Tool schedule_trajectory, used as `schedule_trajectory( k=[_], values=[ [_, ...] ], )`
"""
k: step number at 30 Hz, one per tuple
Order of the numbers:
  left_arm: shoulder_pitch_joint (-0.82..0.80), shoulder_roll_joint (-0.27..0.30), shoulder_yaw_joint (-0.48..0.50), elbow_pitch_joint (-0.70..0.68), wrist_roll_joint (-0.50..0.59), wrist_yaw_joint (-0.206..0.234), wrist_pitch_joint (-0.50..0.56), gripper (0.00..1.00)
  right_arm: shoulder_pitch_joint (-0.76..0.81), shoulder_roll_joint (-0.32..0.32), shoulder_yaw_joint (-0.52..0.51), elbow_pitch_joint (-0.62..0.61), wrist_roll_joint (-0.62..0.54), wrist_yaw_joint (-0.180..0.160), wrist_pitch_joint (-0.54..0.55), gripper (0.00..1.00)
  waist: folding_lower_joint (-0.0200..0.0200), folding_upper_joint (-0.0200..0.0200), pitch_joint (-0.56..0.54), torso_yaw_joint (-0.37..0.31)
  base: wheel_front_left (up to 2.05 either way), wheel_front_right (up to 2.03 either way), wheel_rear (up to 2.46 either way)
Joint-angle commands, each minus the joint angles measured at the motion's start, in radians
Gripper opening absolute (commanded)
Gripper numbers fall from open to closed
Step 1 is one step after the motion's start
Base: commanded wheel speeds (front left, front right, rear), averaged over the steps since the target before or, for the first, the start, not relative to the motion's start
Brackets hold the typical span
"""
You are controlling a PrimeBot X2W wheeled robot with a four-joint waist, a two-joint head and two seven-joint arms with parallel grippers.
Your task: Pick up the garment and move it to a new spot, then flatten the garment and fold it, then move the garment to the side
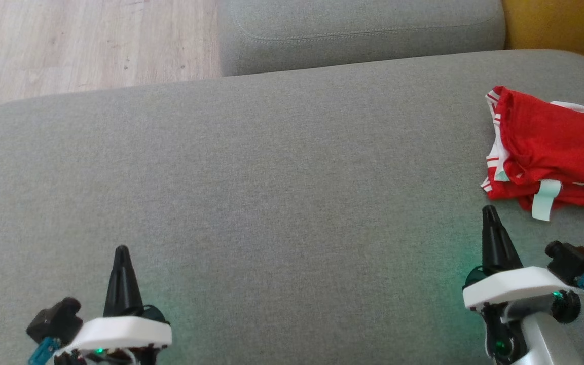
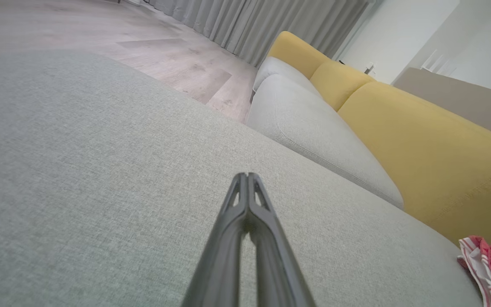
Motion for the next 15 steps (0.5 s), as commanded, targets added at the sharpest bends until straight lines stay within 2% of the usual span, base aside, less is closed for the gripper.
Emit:
schedule_trajectory(
  k=[1,15],
  values=[
    [-0.041,0.002,0.024,-0.037,-0.028,-0.006,0.009,0.00,-0.041,-0.002,-0.006,-0.040,0.034,0.000,0.007,0.00,0.0000,0.0000,-0.001,0.000,0.00,0.00,0.00],
    [-0.046,0.003,0.042,-0.044,-0.150,-0.011,0.048,0.00,-0.034,-0.002,-0.022,-0.059,0.174,0.000,0.045,0.00,0.0000,0.0000,-0.006,0.003,0.00,0.00,0.00]
  ],
)
